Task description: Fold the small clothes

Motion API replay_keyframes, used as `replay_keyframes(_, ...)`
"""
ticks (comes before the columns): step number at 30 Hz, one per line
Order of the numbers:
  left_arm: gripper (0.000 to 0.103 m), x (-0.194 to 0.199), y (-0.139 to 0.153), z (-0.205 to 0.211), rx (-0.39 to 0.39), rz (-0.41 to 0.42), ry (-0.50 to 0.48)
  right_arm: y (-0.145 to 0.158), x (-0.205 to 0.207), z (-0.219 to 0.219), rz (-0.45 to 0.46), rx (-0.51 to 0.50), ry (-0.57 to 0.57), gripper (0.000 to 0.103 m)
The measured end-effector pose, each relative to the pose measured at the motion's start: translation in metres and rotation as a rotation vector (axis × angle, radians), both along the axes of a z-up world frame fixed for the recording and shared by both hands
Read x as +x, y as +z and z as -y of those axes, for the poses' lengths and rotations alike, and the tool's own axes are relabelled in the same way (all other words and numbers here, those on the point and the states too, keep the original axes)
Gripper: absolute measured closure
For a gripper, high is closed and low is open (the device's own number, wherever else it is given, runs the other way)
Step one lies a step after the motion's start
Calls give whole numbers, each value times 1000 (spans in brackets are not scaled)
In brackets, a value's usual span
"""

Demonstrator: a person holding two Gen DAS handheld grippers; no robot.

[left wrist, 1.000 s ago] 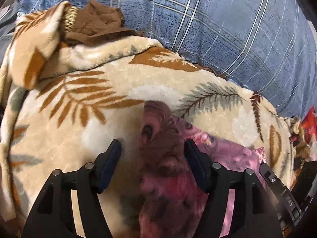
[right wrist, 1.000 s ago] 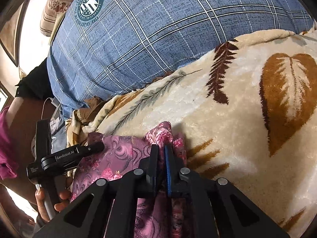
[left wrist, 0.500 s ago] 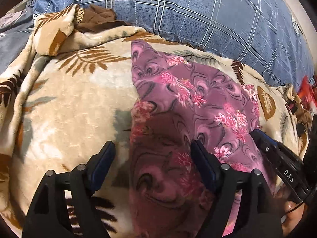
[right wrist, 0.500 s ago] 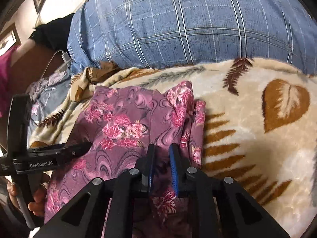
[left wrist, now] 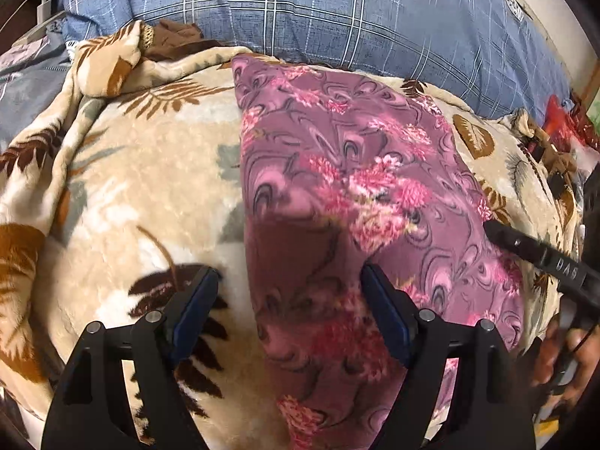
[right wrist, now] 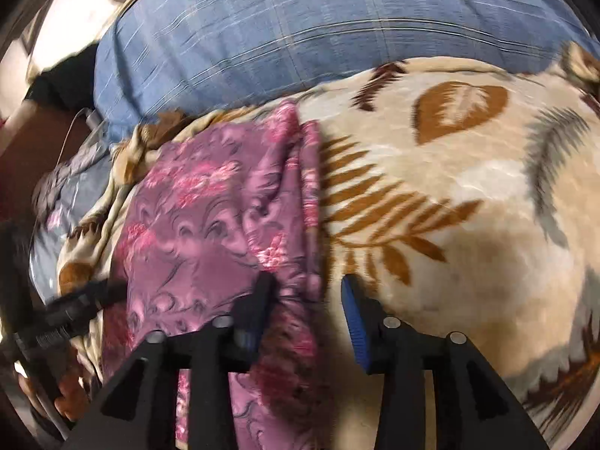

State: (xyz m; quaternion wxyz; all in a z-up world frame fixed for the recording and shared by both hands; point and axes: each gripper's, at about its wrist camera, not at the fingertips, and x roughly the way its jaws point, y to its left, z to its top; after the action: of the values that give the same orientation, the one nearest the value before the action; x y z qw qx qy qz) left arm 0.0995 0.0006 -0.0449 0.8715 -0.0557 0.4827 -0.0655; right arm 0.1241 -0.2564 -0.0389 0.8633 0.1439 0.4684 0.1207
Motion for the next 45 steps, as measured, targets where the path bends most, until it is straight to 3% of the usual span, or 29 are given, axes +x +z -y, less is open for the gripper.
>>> replay_keyframes(6, 23, -30, 19, -18, -28, 39, -10, 28, -22, -6, 52, -12, -1, 61)
replay_keyframes(9, 23, -39, 12, -15, -51, 27, -42, 18, -31, -11, 28, -26, 25, 60)
replay_keyframes(11, 23, -35, -4, -4, -5, -16, -65, 2, -29, -17, -34, -105, 32, 61)
replay_keyframes(14, 21, -33, -16, 1, 25, -32, -64, -4, -32, -10, -42, -57, -7, 61)
replay_keyframes(21, 22, -31, -14, -7, -40, -73, -61, 15, -46, 7, 4, 9, -43, 58)
replay_keyframes(26, 21, -29, -15, -5, -42, -83, -65, 1, -45, 11, -45, 66, -23, 57)
replay_keyframes(32, 19, -28, -11, -6, -43, -101, -56, -7, -43, 2, -42, 28, 22, 58)
replay_keyframes(35, 19, -24, -4, -7, -78, -99, -60, 3, -43, 9, 2, 91, 14, 57)
replay_keyframes(39, 19, -16, -14, -1, -46, -129, -40, -6, -36, 8, -16, 68, 54, 57)
replay_keyframes(41, 19, -18, -12, 4, -20, -116, -43, -12, -36, 7, -3, 66, 78, 64)
replay_keyframes(42, 19, -18, -11, 5, -10, -118, -45, -10, -37, 6, 18, 78, 100, 79)
replay_keyframes(43, 19, -18, -10, 4, -11, -121, -43, -7, -37, 4, 26, 80, 117, 84)
replay_keyframes(45, 19, -18, -6, 3, -20, -122, -37, 1, -38, 0, 51, 54, 137, 87)
